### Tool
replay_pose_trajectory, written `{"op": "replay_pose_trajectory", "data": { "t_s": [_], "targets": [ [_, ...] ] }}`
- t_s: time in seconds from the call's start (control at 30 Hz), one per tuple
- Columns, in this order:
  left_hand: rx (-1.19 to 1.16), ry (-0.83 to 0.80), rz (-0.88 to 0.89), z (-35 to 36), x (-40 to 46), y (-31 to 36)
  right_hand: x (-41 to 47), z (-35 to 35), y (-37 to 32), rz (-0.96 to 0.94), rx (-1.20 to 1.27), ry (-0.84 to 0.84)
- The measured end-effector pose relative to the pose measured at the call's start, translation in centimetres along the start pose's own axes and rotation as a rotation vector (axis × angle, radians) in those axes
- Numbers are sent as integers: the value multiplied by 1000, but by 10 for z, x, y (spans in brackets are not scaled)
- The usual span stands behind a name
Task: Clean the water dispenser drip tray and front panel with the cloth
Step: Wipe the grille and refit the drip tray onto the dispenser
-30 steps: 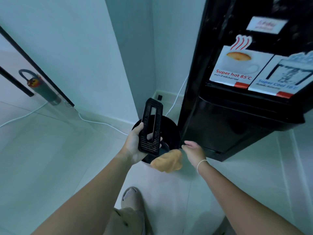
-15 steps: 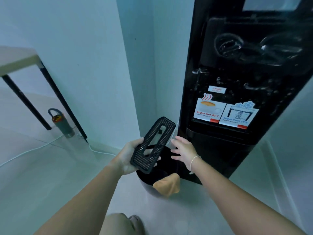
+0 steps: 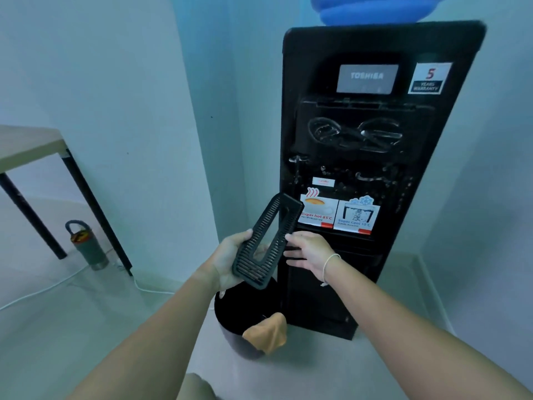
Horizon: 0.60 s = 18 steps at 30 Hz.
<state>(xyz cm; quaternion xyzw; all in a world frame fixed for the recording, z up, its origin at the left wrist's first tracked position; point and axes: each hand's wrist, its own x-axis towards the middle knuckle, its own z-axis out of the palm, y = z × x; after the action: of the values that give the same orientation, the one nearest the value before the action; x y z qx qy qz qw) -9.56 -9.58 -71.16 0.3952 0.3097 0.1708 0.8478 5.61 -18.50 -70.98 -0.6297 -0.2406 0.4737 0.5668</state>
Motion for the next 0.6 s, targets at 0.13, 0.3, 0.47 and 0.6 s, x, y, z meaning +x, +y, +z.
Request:
{"op": "replay_pose_trajectory", "data": {
  "t_s": [0.13, 0.3, 0.47, 0.6],
  "targets": [
    [145, -44, 10, 17, 3, -2, -11, -20, -11, -23, 15, -1],
    [244, 11, 35, 35, 9, 4, -24, -51, -23, -50, -144, 18],
    [241, 119, 138, 49, 19, 5, -27, -82, -30, -18, -409, 55],
    [287, 105, 166, 51, 27, 5, -27, -95, -38, -41, -643, 11]
  ]
}}
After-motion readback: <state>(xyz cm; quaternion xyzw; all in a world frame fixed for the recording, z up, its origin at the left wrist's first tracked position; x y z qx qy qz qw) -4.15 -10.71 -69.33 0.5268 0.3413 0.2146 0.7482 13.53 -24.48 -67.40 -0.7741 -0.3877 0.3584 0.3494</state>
